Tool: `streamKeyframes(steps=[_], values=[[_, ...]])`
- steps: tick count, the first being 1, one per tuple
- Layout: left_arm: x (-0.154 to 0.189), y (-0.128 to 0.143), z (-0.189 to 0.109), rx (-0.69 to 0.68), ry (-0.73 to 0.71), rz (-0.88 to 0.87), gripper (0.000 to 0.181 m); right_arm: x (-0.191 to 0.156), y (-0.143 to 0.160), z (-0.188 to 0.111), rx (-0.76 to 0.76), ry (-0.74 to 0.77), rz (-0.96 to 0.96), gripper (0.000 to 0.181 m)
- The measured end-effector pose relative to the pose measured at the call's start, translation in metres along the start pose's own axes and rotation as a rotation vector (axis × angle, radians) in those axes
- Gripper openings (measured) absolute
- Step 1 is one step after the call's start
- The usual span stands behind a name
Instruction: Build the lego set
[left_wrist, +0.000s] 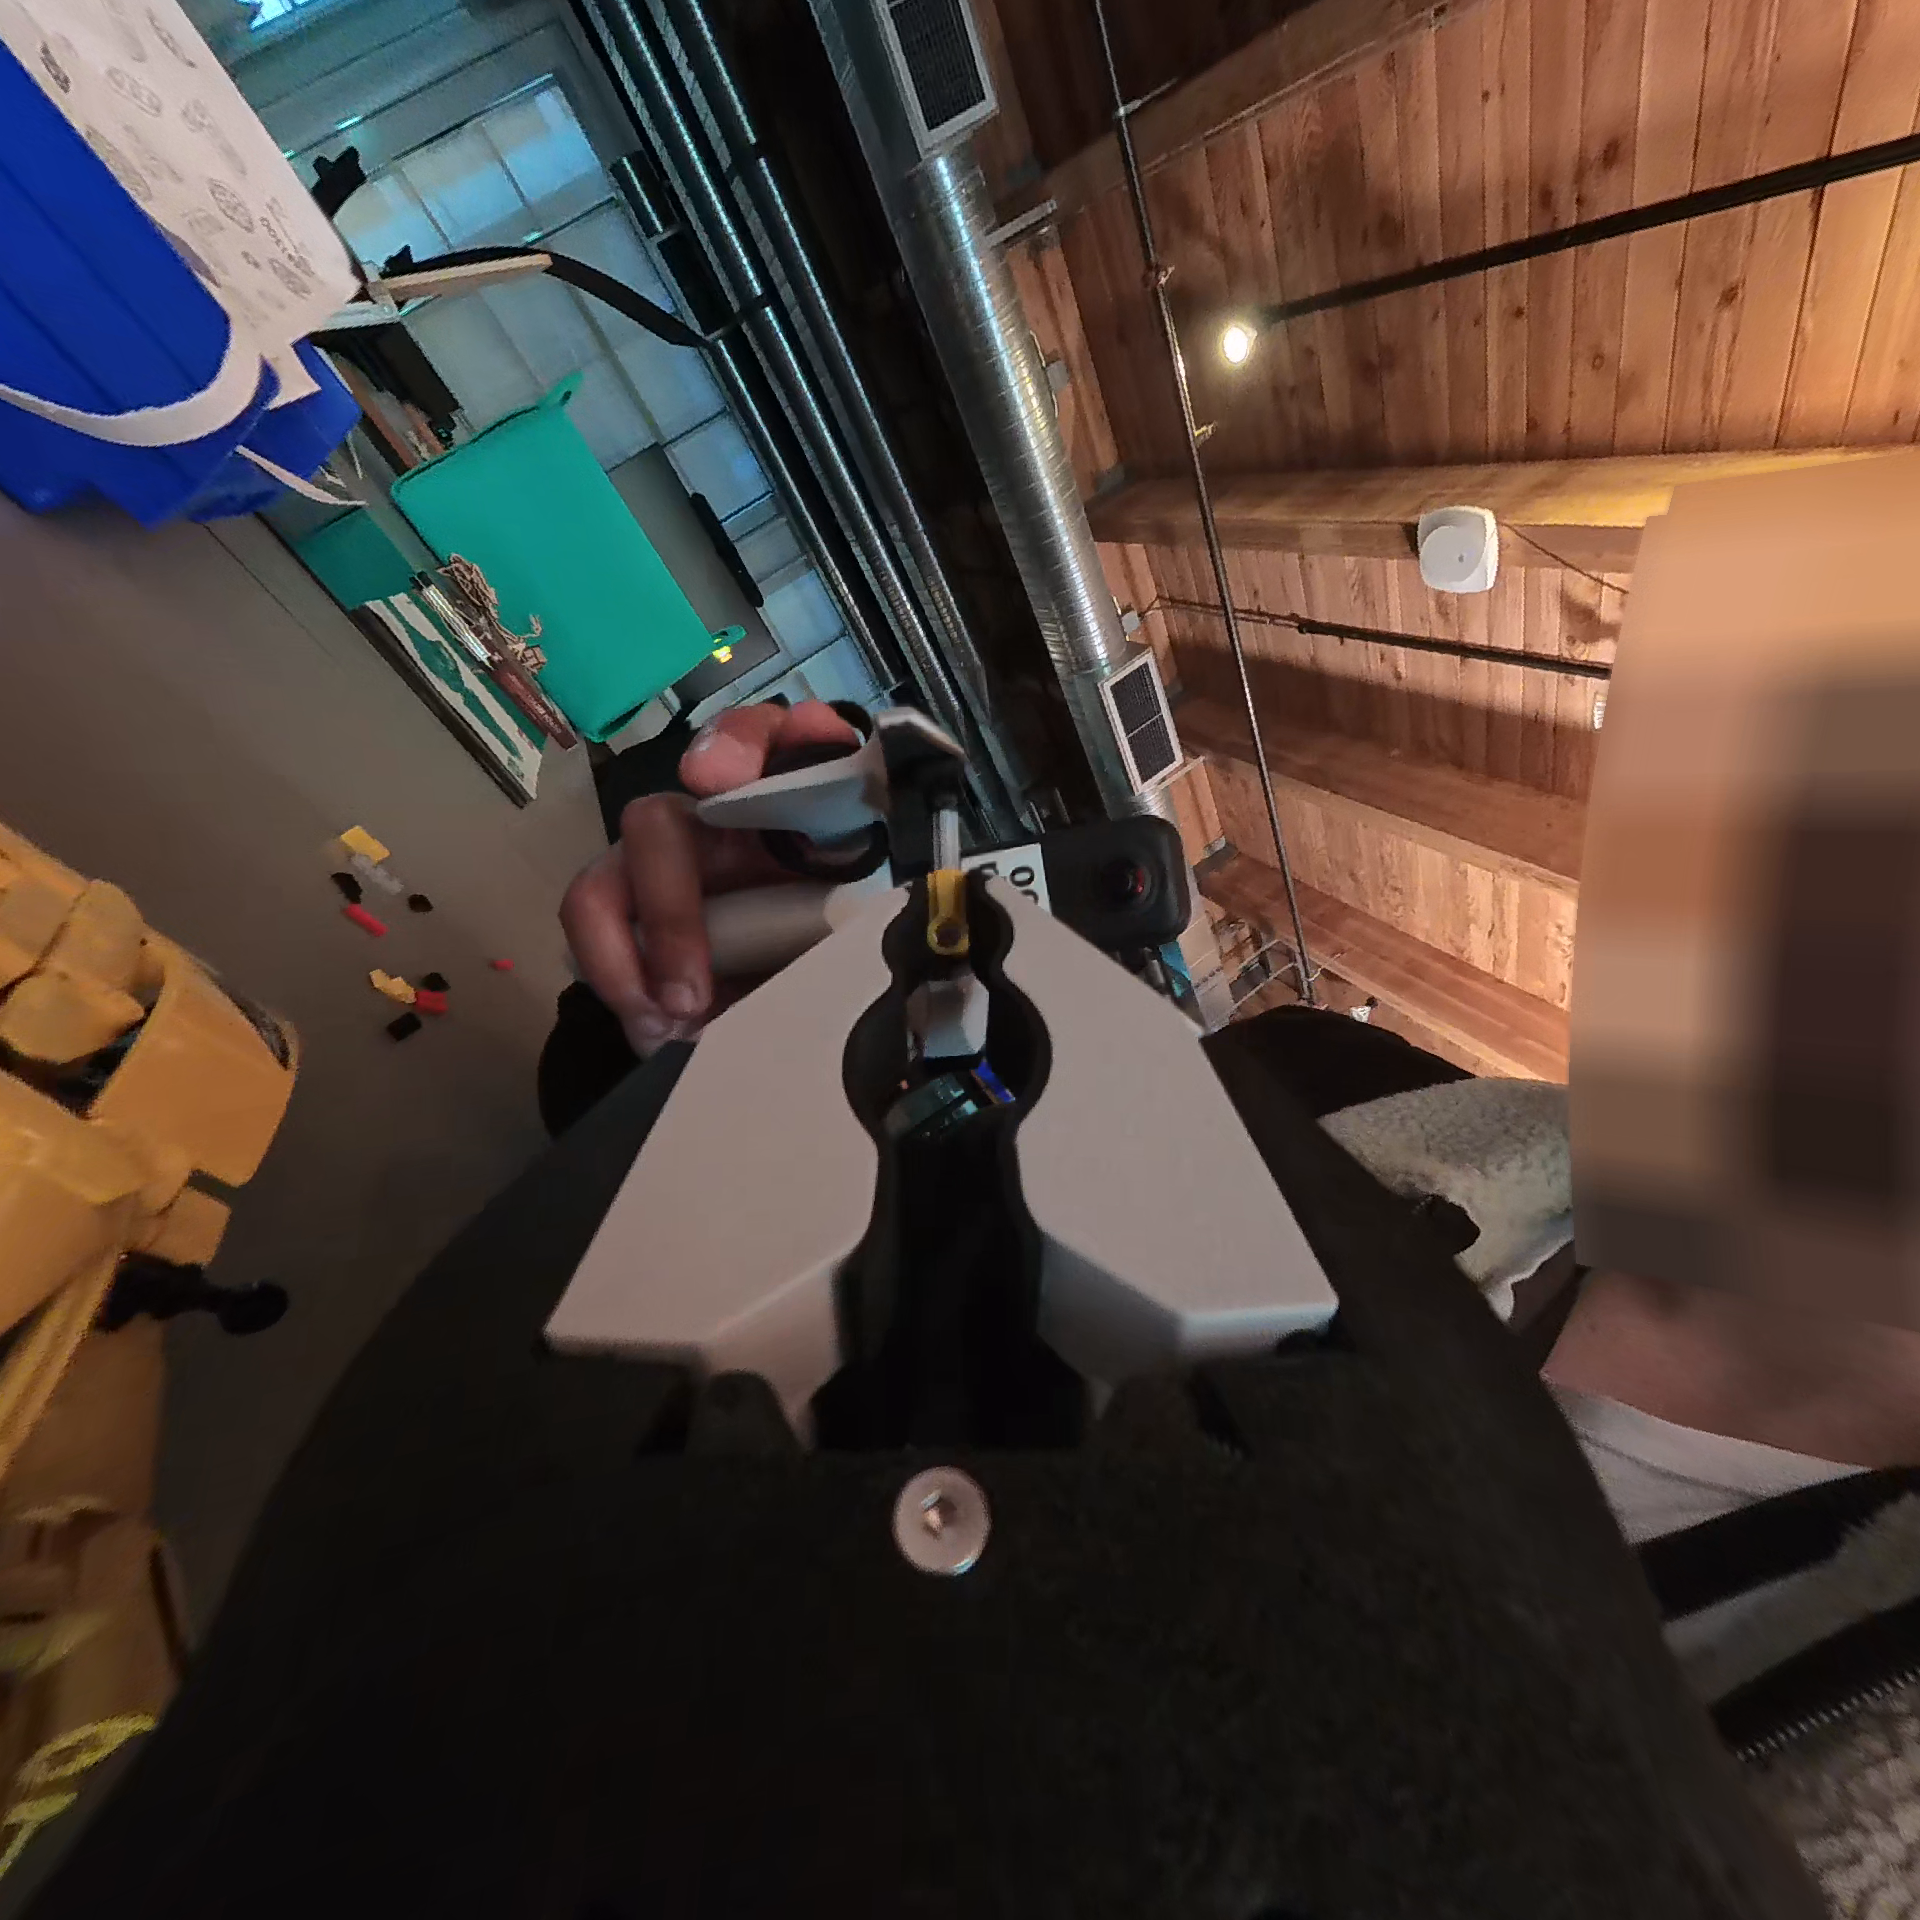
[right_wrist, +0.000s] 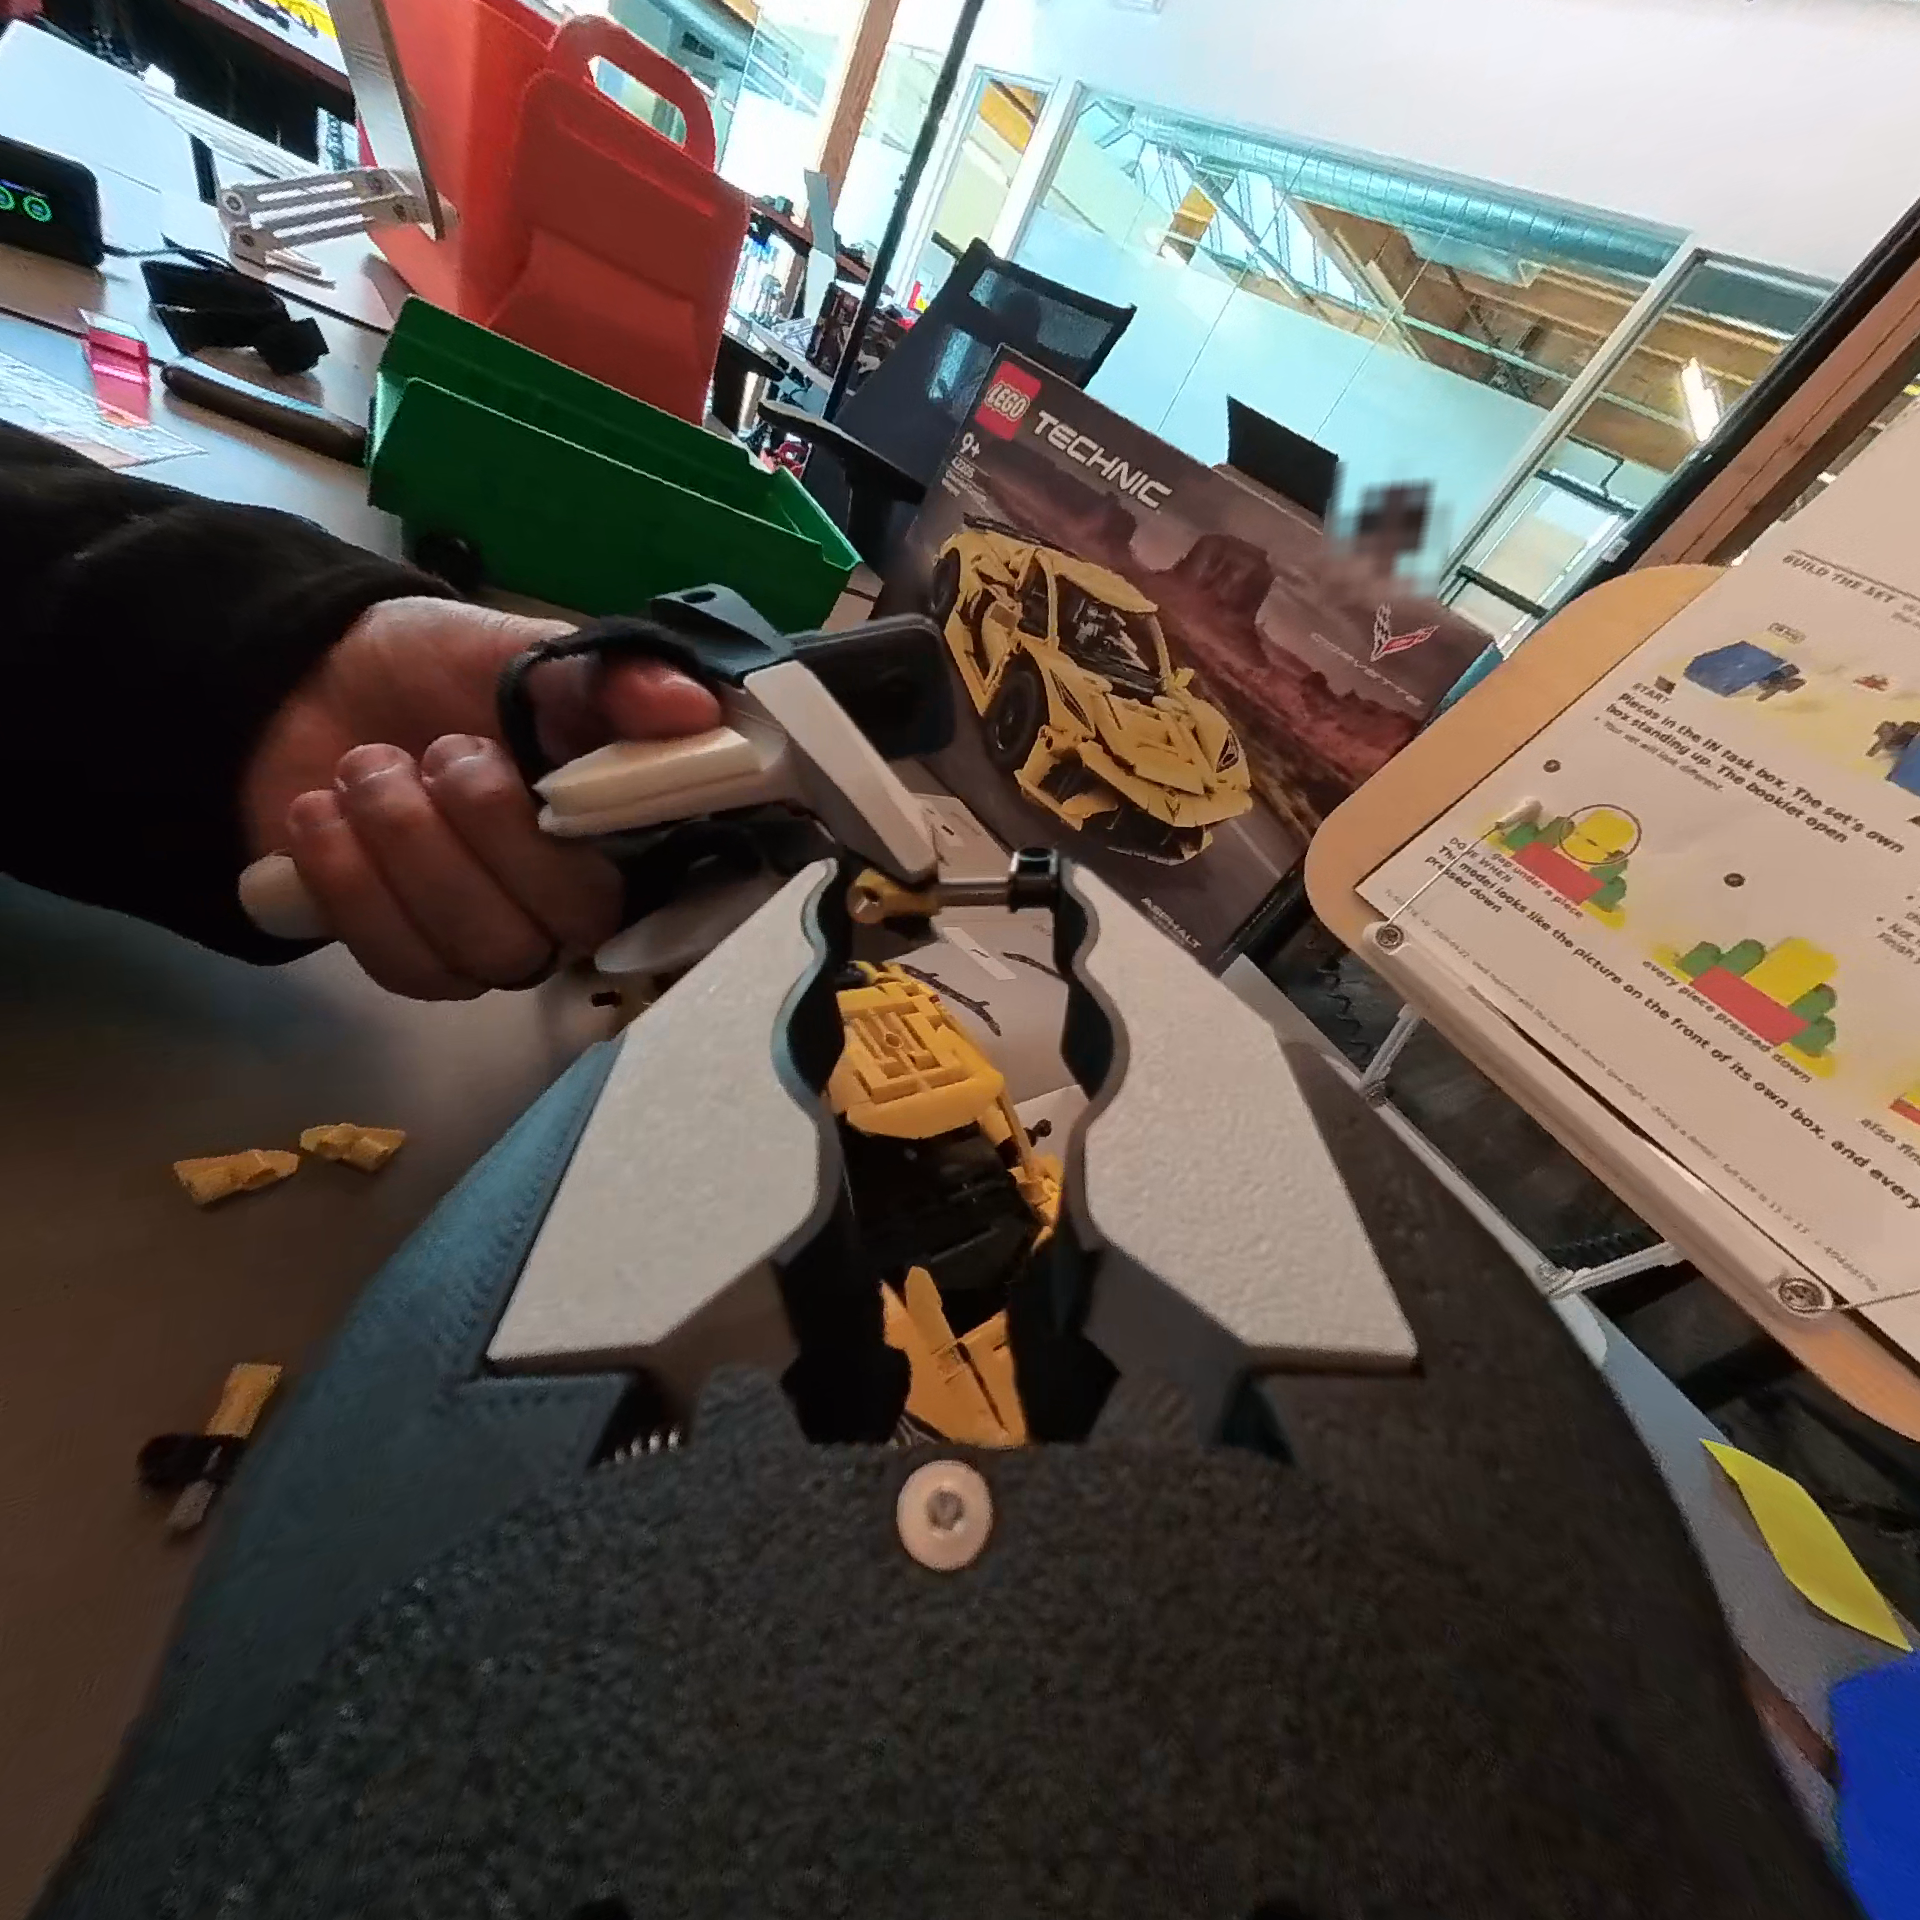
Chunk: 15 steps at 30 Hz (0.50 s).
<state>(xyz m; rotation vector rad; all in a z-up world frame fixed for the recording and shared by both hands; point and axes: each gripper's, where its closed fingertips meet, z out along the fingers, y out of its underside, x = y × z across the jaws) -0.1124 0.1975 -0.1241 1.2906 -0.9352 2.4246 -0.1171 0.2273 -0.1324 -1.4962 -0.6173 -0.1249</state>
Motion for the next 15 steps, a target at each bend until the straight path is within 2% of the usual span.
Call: streamKeyframes(steps=[8, 11, 13, 14, 15], values=[[-0.001, -0.002, -0.001, 0.022, -0.016, -0.008, 0.007, 0.001, 0.002, 0.001, -0.018, 0.016, -0.016, 0.039], [-0.009, -0.007, -0.003, 0.053, -0.064, -0.001, 0.007, 0.005, 0.007, 0.005, -0.031, 0.018, 0.052, 0.039], [-0.015, -0.007, -0.006, 0.045, -0.109, 0.016, 0.007, 0.013, 0.012, 0.006, -0.045, 0.096, -0.015, 0.053], [-0.015, -0.007, -0.006, 0.041, -0.117, 0.022, 0.007, 0.014, 0.010, 0.005, -0.042, 0.122, -0.063, 0.054], [-0.015, -0.007, -0.005, 0.043, -0.121, 0.029, 0.007, 0.010, 0.009, 0.005, -0.043, 0.115, -0.090, 0.046]])
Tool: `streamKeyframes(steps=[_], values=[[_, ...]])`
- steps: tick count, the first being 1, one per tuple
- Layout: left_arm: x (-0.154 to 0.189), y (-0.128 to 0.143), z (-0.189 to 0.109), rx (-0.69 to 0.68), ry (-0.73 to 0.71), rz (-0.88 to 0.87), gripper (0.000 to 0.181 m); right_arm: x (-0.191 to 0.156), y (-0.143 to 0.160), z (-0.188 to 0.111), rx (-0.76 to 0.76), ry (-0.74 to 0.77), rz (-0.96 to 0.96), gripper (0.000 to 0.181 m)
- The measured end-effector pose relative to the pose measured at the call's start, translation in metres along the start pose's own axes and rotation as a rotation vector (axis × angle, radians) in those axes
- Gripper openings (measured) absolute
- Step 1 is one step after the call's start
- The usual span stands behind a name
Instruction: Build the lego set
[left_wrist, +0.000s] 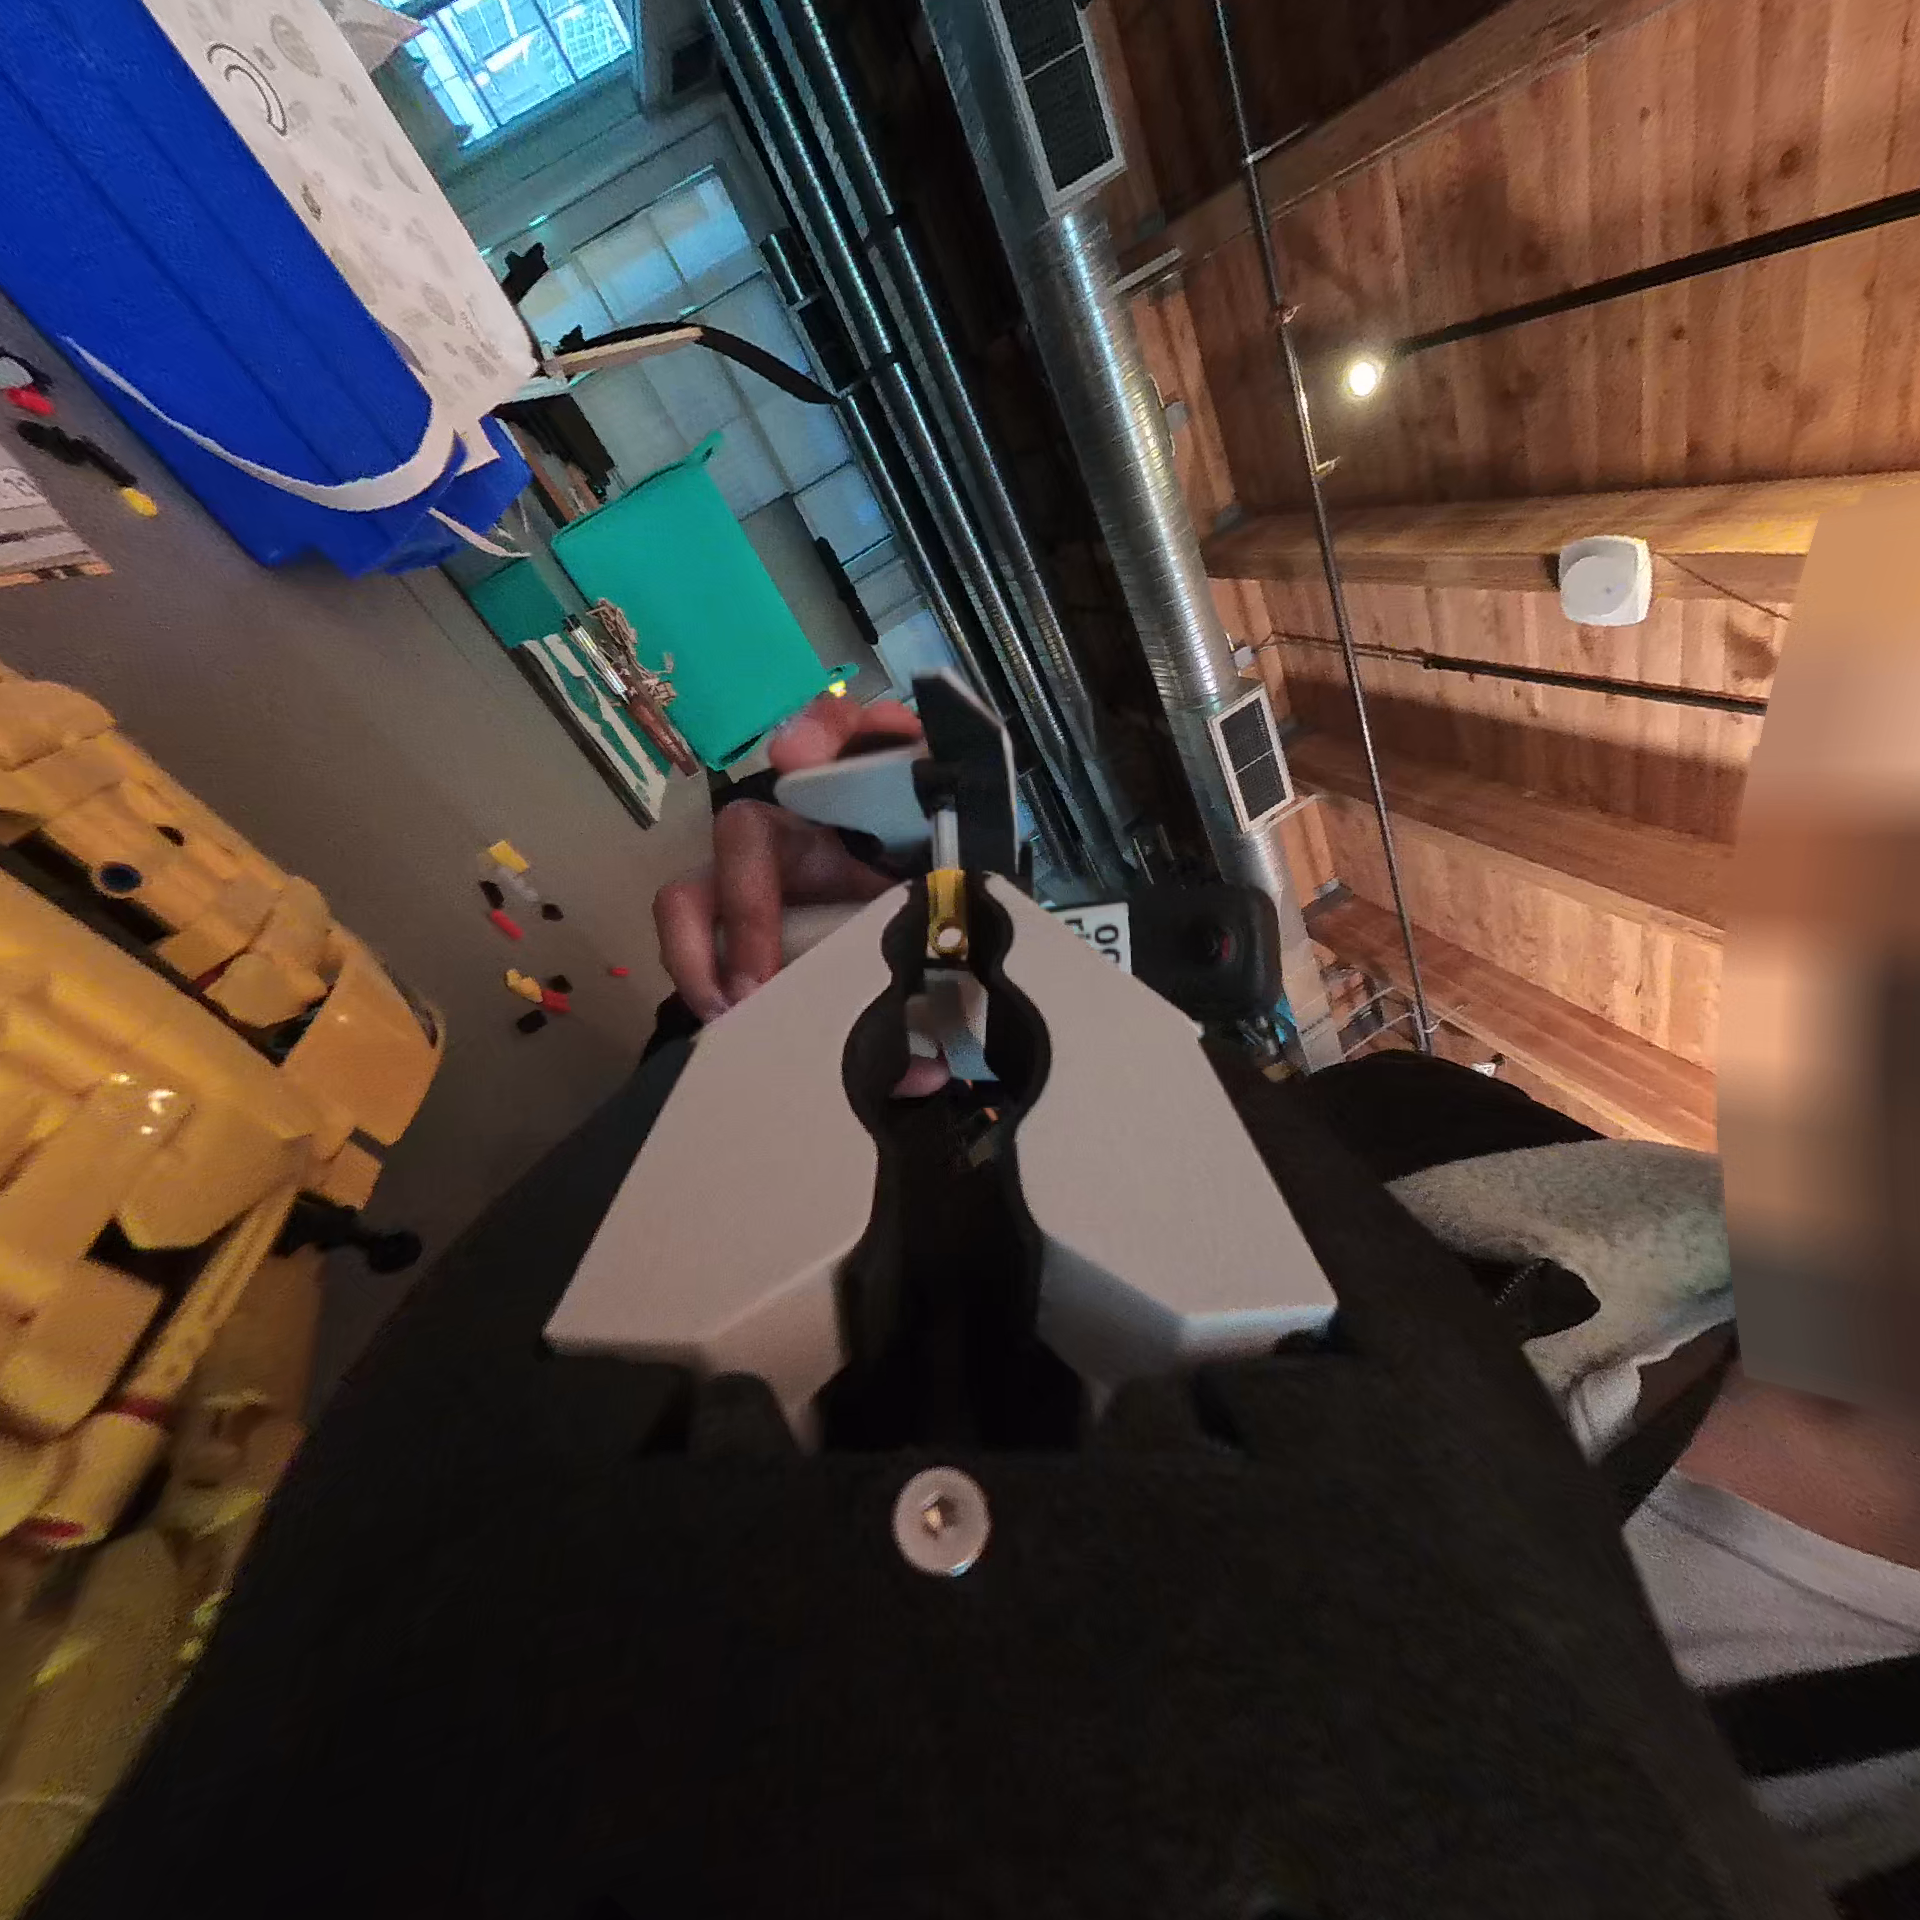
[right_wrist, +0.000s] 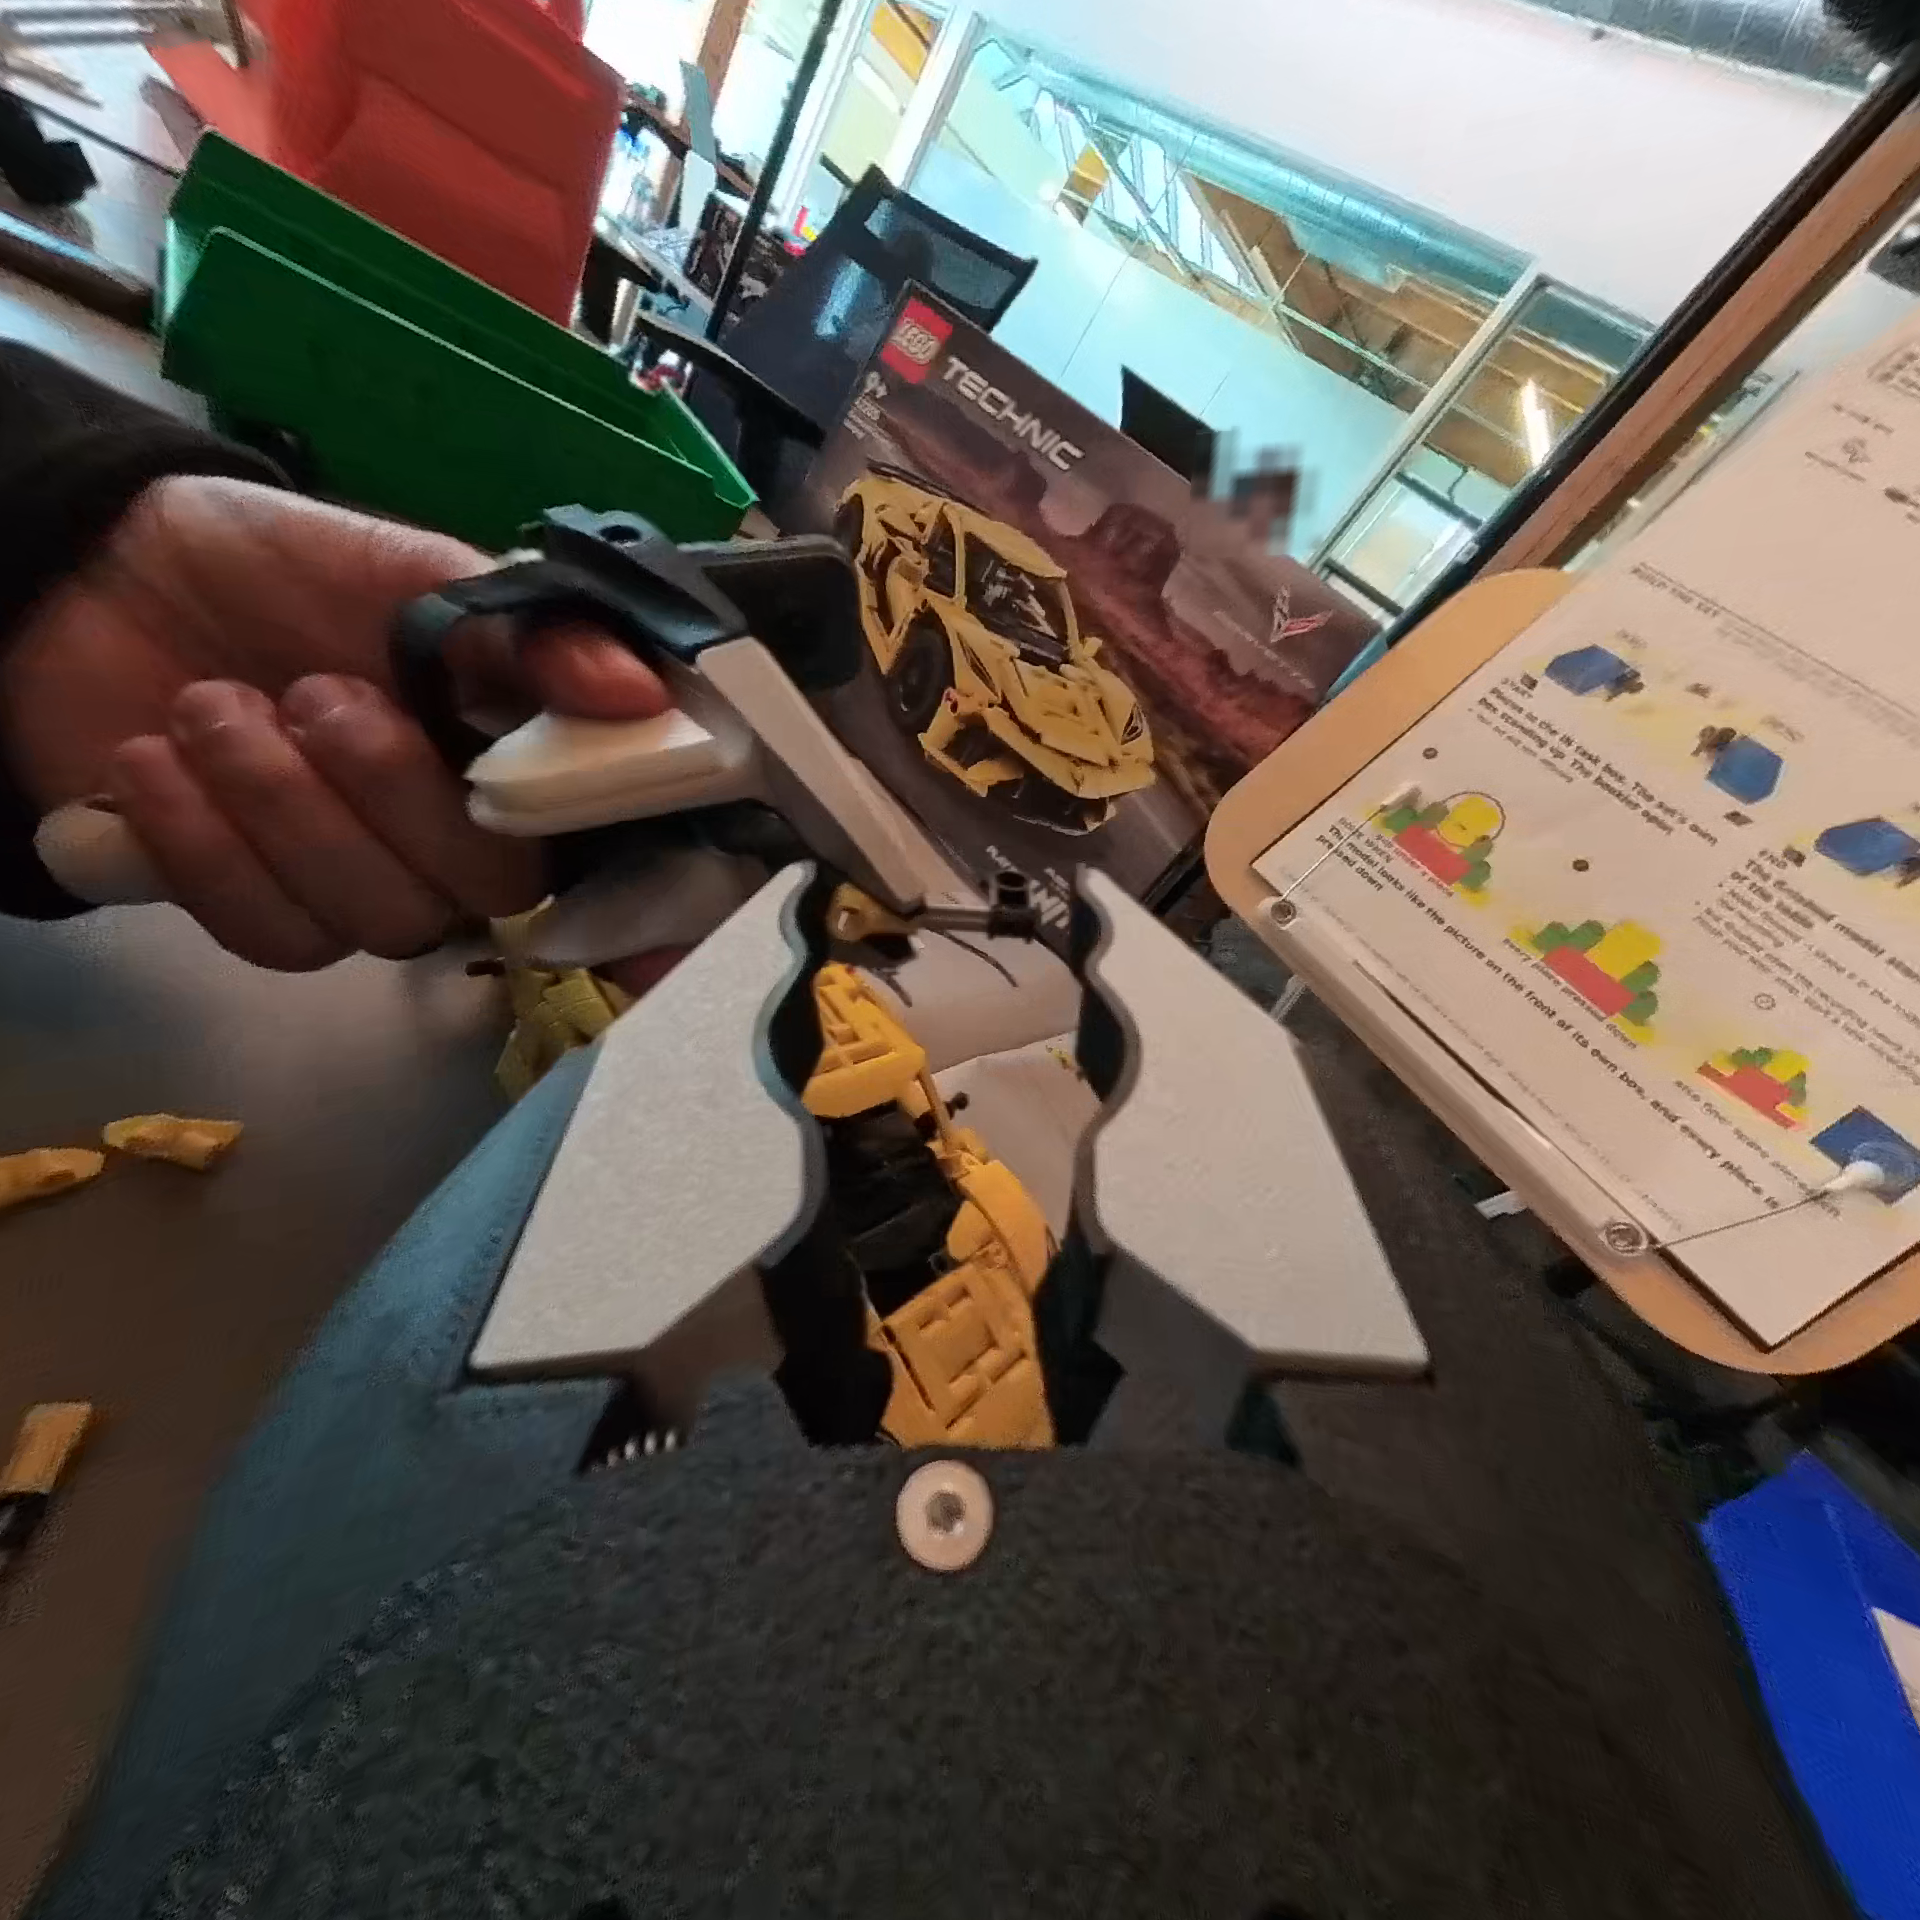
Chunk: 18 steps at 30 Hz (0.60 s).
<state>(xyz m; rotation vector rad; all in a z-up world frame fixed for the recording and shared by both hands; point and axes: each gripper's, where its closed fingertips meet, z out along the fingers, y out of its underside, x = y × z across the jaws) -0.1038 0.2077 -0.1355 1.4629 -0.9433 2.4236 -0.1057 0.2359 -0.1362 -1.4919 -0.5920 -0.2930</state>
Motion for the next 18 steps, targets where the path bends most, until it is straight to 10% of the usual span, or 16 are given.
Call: streamKeyframes(steps=[18], values=[[0.0020, -0.0012, 0.0012, 0.020, -0.005, 0.018, 0.007, -0.0050, 0.0002, -0.0005, -0.042, -0.049, 0.002, 0.034]])
